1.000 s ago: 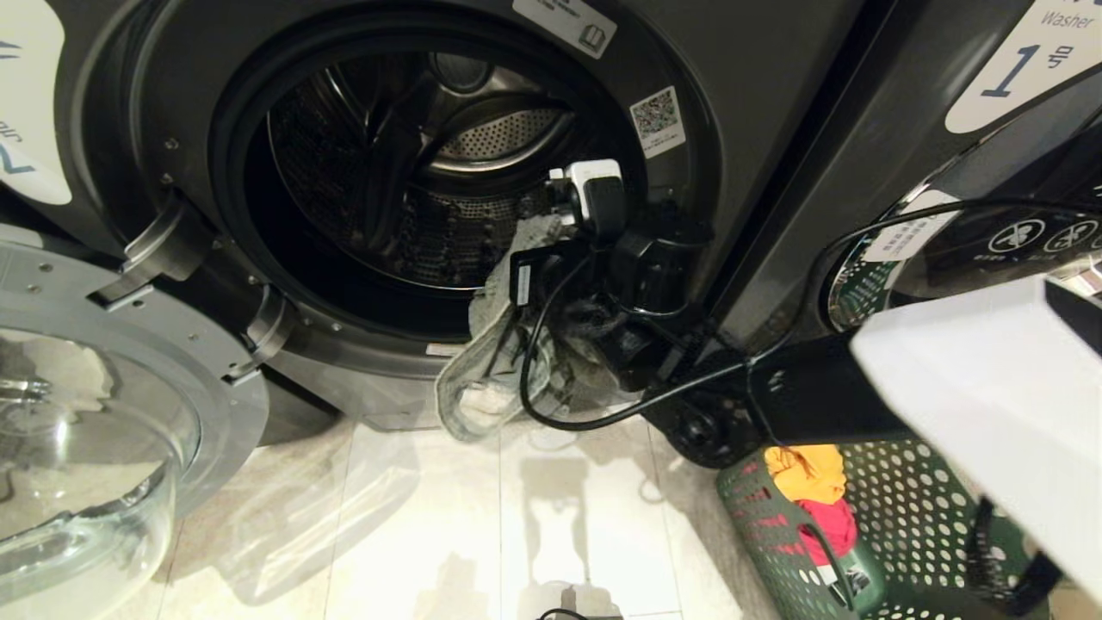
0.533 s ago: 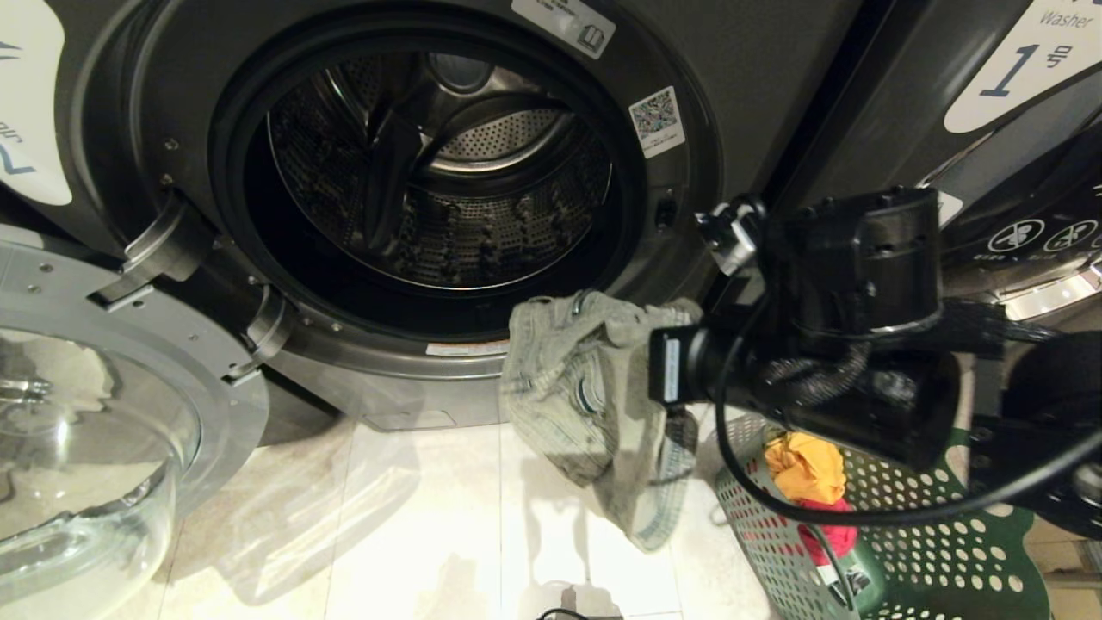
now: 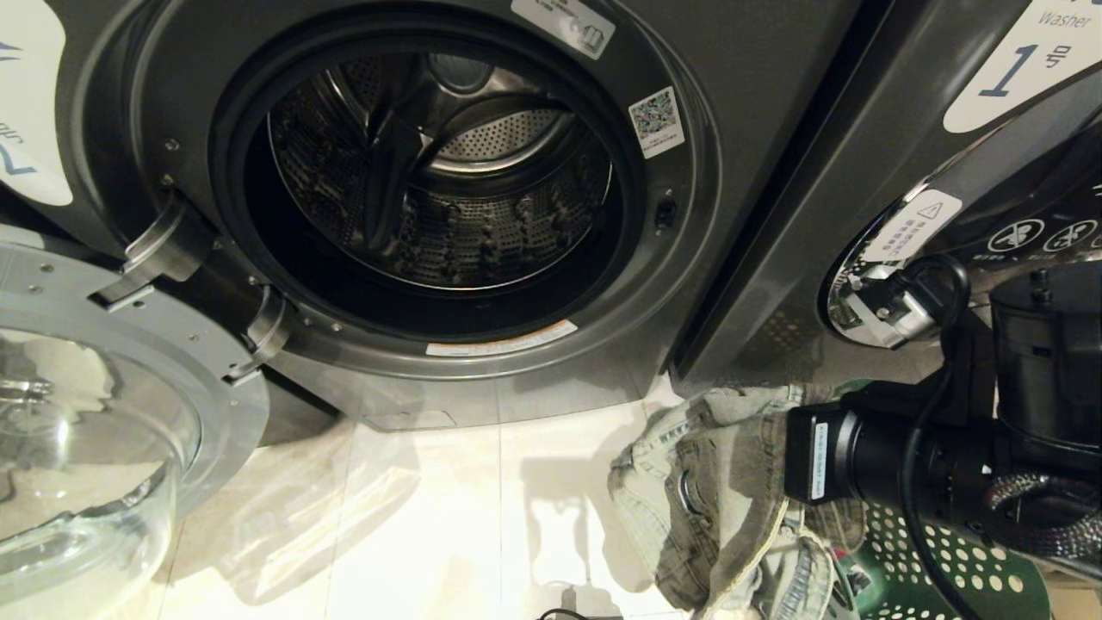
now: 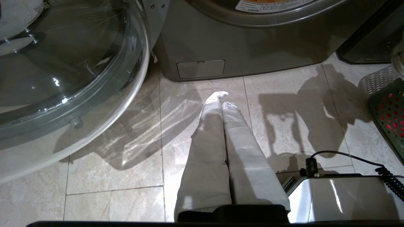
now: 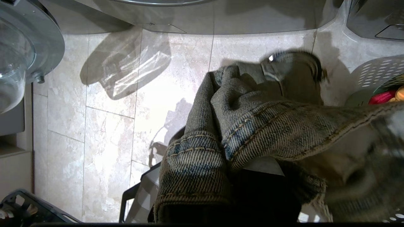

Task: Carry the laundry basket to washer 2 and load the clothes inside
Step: Place the clothes into the washing machine

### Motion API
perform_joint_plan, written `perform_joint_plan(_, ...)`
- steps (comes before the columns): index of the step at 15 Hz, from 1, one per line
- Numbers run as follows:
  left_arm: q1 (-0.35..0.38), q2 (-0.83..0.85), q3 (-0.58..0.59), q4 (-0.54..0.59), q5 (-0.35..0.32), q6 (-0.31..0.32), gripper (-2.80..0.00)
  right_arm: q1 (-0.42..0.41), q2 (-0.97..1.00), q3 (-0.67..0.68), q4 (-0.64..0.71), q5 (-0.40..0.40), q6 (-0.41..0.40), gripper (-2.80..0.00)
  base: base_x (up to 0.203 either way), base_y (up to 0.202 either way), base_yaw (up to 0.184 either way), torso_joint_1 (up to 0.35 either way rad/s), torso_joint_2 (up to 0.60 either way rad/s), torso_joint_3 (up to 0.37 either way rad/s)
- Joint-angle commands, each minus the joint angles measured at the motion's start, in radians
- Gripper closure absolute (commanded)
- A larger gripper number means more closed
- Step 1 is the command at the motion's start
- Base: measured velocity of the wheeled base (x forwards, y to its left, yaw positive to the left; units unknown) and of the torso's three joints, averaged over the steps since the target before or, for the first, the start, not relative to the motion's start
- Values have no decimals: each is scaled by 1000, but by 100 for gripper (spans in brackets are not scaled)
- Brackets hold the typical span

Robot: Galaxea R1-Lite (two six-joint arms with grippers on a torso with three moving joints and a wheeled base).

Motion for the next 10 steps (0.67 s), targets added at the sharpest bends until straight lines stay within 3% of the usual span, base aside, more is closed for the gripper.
perform_joint_plan(1,0,2,0,0,0,0,0,-1,-21,13,-2,-4,-4,0,0,0,0,0,0,0)
perform_joint_plan(5,0,2,0,0,0,0,0,-1,-77,52,-5,2,-50,0,0,0,0,0,0,0)
perform_joint_plan(10,0,2,0,0,0,0,0,-9,-77,76,-10,2,-50,0,0,0,0,0,0,0)
